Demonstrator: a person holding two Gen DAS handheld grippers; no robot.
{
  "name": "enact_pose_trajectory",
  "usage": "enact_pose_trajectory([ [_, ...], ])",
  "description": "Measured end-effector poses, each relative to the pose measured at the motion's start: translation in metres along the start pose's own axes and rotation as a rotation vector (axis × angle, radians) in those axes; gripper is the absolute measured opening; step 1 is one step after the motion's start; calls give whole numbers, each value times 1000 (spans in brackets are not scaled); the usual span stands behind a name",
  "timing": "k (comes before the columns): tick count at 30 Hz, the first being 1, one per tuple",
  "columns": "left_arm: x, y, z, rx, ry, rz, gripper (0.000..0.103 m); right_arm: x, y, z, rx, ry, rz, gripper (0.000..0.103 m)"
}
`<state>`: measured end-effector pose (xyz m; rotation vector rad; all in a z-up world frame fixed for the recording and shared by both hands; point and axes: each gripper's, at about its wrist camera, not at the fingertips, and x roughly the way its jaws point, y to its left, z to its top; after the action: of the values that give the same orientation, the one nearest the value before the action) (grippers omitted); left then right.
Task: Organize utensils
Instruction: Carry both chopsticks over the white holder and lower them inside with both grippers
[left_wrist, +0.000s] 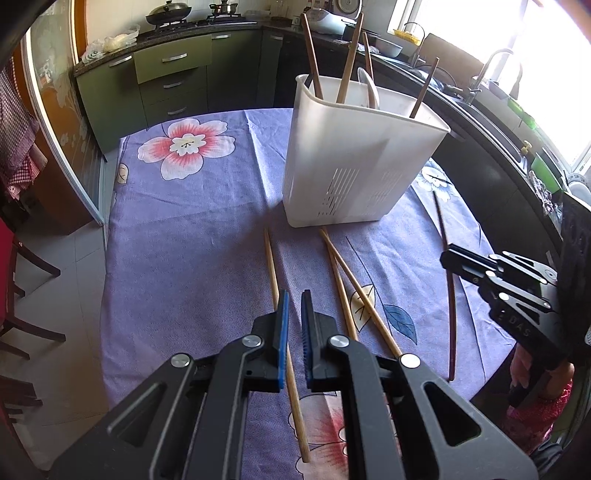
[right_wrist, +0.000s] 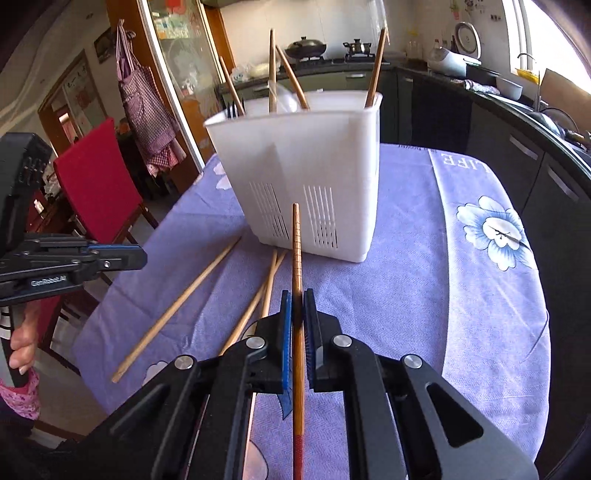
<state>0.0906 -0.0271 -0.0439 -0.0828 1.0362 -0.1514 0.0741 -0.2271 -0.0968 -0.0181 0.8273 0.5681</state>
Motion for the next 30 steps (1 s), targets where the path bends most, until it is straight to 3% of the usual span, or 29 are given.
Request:
enact_pose_trajectory([
  [5, 3, -1, 1, 9, 19, 22, 6, -43, -3, 3, 19, -85, 3, 7],
  [10, 52, 9, 10, -29, 145, 44, 8, -68, -4, 5, 22, -124, -1, 7],
  [16, 106, 15, 21, -66, 226, 79, 10, -74, -6, 2, 32, -129, 1, 7],
  [22, 116, 8, 25, -50, 221, 142, 9, -72, -14, 0, 48, -130, 7, 7],
  [25, 112, 5, 22, -39, 219, 123, 6, -71, -15, -1, 51, -133, 13, 7],
  [30, 71, 1, 24, -34, 110, 94, 6, -79, -16, 1, 54, -160, 17, 7],
])
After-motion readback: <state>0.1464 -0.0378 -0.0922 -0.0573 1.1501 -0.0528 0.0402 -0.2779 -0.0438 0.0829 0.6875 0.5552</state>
